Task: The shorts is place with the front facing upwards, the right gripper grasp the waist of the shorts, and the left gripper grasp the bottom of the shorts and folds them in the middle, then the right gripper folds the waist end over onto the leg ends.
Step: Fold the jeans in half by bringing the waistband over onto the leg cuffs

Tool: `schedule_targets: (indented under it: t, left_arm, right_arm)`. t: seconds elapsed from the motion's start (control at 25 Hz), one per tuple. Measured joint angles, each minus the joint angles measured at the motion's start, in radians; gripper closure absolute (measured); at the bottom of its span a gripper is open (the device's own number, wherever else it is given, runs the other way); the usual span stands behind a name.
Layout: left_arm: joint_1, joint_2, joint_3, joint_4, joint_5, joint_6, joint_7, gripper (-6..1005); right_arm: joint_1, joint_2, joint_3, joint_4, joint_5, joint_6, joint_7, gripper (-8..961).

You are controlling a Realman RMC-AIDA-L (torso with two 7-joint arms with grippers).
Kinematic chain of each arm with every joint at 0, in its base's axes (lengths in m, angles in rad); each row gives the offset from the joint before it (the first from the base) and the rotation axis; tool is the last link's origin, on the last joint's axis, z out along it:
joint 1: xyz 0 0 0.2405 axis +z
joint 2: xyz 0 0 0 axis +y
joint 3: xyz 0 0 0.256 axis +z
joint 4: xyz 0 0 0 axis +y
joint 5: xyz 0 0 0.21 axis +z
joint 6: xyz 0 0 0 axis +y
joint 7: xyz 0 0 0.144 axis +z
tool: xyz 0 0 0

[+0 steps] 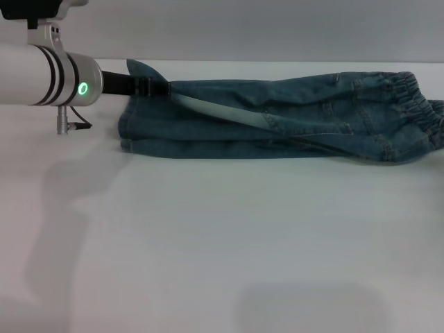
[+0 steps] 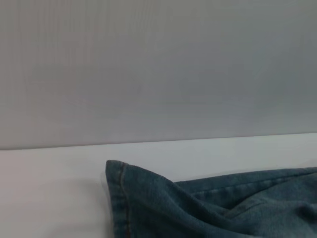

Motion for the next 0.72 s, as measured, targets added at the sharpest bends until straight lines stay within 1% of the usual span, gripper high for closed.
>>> schedule_targets:
  t: [0.16,0.2,0.44,0.72]
  left_arm:
    - [0.001,0.0,0.001,0.002,-0.002,-0.007,0.005,143]
    - [0.001,-0.001,0.001,0.003,-0.002,-0.009,0.006,143]
    - [0.002,-0.001,0.009,0.015,-0.003,-0.016,0.007,143]
    - [0.0,-0.002,0.011,0.028,-0.005,-0.019,0.007,143]
  right_arm:
    - [0.026,-0.014,0.0,0.008,-0.016,-0.032,0.025,330]
    - [0.026,-0.014,0.0,0.008,-0.016,-0.032,0.025,330]
    - [0.062,-0.038,0.0,0.047,-0.027,-0.059,0.033,330]
    - [0.083,-0.042,0.0,0.066,-0.056,-0.078,0.05,330]
